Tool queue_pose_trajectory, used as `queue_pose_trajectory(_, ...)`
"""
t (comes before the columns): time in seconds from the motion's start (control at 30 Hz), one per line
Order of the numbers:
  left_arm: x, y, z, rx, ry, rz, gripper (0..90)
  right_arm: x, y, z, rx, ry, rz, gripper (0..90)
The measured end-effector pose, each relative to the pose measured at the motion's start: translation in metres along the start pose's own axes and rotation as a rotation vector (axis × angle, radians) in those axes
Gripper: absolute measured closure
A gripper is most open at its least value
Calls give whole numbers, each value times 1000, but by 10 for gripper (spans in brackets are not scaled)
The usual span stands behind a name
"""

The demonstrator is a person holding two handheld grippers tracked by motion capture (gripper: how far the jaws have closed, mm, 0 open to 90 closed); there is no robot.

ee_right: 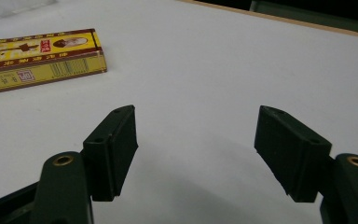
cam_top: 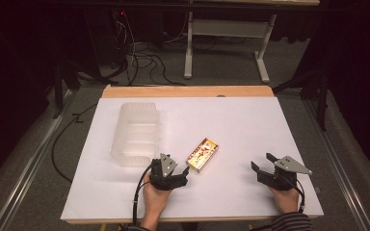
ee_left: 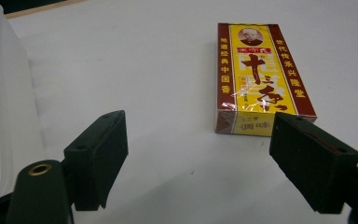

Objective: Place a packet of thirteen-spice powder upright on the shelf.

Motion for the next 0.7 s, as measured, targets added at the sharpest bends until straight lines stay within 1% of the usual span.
queue_pose_trajectory(0.03, 0, 0, -1, 5, -10, 0, 202, 0, 0, 0, 0, -2, 0, 305)
queue_pose_trajectory(0.1, -1, 0, -1, 9, -16, 3, 200, 0, 0, 0, 3, -1, -7, 306)
queue_pose_trajectory(0.13, -3, 0, 0, 22, -29, 11, 200, 0, 0, 0, 4, -1, -9, 305)
queue_pose_trajectory(0.17, -3, 0, 0, 22, -29, 11, 200, 0, 0, 0, 4, -1, -9, 305)
queue_pose_trajectory(0.2, -4, -1, 3, 34, -33, 11, 199, 0, 1, 0, 6, 1, -10, 306)
queue_pose_trajectory(0.27, -7, 0, 7, 45, -31, 5, 197, 0, 1, 1, 7, 3, -11, 307)
queue_pose_trajectory(0.3, -7, 0, 7, 45, -31, 5, 196, 0, 1, 1, 6, 1, -10, 307)
queue_pose_trajectory(0.33, -8, 0, 9, 53, -25, -1, 196, 0, 1, 1, 6, 1, -10, 307)
queue_pose_trajectory(0.43, -13, 0, 15, 71, -26, -10, 188, 1, 1, 1, 4, 10, -13, 307)
queue_pose_trajectory(0.5, -17, -1, 18, 82, -19, -9, 181, 1, 1, 1, 5, 20, -15, 307)
queue_pose_trajectory(0.53, -19, -1, 19, 85, -13, -9, 179, 1, 1, 1, 5, 16, -15, 307)
queue_pose_trajectory(0.7, -26, -2, 23, 102, -19, -20, 176, 1, 1, 1, 7, 21, -15, 307)
Point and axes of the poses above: each handheld gripper's, and its own axes: y roughly forward along the jaws, x roughly out of its underside, z roughly to its right, the point moved 7 cm from there along y, roughly forward along the jaws, and after that the axes turned 12 degrees about -y, right-handed, at the moved point
